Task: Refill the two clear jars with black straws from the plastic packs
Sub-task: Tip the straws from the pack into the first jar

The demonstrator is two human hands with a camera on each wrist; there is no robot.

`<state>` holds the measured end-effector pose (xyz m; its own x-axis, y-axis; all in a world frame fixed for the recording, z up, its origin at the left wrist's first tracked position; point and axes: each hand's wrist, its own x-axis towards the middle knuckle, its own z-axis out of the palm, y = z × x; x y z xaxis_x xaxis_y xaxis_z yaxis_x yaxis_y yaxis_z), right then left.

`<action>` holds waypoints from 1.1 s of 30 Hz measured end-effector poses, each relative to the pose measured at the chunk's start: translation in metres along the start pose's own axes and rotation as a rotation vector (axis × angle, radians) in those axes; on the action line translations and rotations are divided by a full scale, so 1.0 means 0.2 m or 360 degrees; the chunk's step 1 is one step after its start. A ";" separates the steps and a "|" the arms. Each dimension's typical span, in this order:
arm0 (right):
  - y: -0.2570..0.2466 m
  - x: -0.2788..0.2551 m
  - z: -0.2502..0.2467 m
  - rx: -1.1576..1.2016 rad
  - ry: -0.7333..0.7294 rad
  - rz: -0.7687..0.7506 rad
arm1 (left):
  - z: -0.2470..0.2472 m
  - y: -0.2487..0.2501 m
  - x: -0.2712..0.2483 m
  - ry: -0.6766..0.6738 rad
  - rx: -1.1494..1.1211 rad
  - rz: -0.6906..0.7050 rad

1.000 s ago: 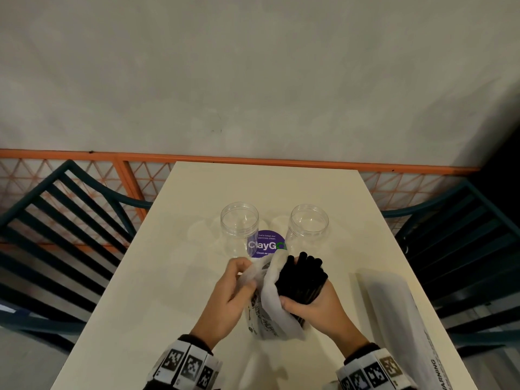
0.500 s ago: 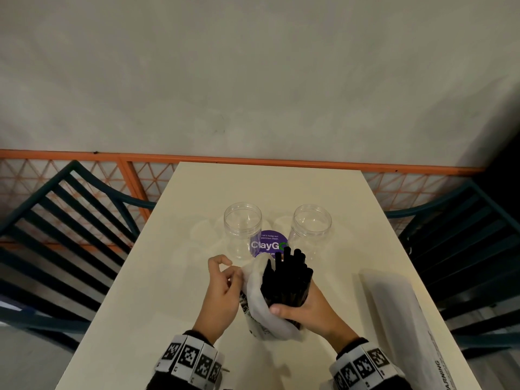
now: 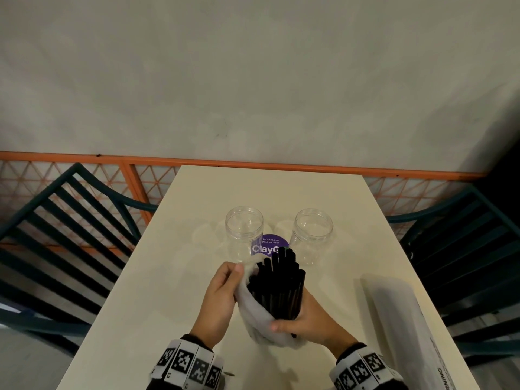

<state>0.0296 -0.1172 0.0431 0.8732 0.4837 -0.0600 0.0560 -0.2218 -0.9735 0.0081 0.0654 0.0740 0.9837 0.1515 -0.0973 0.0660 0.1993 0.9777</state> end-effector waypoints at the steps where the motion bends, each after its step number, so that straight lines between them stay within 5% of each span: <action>1: 0.01 0.00 0.00 -0.0047 -0.0060 0.0032 | 0.00 -0.01 0.00 0.0038 0.0043 0.0006; 7: 0.04 0.03 0.00 -0.0289 -0.0197 0.0091 | 0.02 -0.02 0.01 0.0254 0.0101 -0.0016; 10: 0.07 0.04 0.01 -0.0375 -0.0207 0.0115 | 0.03 0.02 0.02 0.0180 0.0104 -0.0021; 16: 0.07 0.04 0.01 -0.0336 -0.0222 0.0092 | -0.02 0.06 0.07 0.0034 0.0680 0.0350; 20: 0.07 0.04 0.01 -0.0365 -0.0215 0.0075 | -0.02 0.06 0.10 -0.0063 0.0552 0.0161; 27: 0.11 0.06 0.00 -0.0473 -0.0139 0.0072 | 0.03 0.02 0.13 0.0215 0.0037 -0.0174; 33: 0.07 0.05 -0.04 -0.0764 -0.0386 0.0307 | 0.01 -0.01 0.13 0.0190 -0.0363 -0.0277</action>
<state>0.0427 -0.1235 0.0301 0.7565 0.5642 -0.3306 0.1699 -0.6578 -0.7337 0.0338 0.0674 0.0707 0.9334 0.2058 -0.2939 0.1791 0.4424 0.8788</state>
